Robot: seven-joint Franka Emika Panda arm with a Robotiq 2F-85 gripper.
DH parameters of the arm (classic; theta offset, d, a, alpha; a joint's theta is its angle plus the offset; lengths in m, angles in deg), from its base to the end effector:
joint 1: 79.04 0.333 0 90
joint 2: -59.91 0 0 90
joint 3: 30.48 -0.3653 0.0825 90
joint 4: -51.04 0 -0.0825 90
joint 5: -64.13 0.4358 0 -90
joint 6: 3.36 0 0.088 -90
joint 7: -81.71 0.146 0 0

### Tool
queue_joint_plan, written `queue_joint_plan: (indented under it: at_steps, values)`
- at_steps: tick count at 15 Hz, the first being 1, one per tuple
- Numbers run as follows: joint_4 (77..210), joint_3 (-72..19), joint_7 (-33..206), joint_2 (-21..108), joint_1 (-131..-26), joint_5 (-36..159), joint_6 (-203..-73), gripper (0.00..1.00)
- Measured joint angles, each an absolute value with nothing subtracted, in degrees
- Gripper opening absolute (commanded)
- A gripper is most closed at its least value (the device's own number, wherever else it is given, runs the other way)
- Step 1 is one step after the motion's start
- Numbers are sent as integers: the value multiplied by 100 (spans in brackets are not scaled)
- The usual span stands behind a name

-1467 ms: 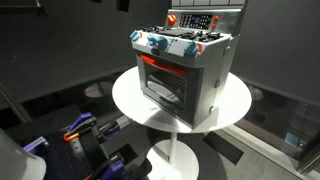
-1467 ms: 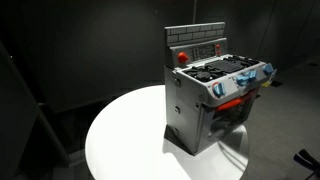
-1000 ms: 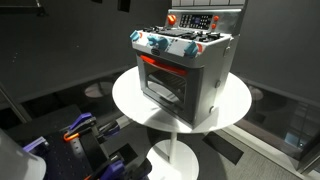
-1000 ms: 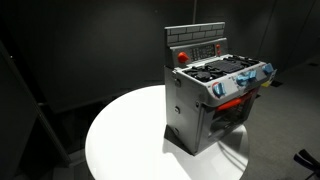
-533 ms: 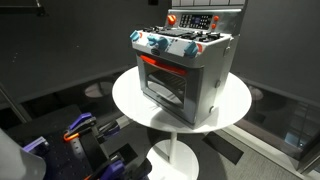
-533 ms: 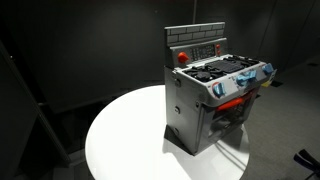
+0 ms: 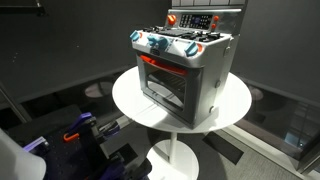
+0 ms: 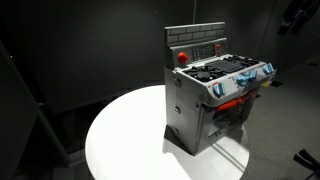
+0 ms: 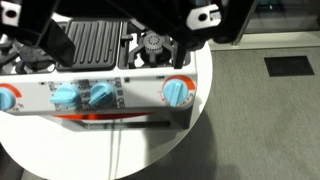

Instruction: Press the top right orange button on the stove

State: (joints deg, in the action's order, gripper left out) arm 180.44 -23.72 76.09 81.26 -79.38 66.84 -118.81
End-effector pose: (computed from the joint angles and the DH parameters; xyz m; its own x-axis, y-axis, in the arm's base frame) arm 0.4866 -0.0599 0.5122 0.9902 -0.0428 0.1330 -0.0330 -0.9966 -0.0750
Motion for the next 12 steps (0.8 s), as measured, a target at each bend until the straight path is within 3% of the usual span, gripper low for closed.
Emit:
queue_joint_plan:
  at_steps: [12]
  values:
    - [16687,-2474,8529,6145,-8072,6681,-13003,100]
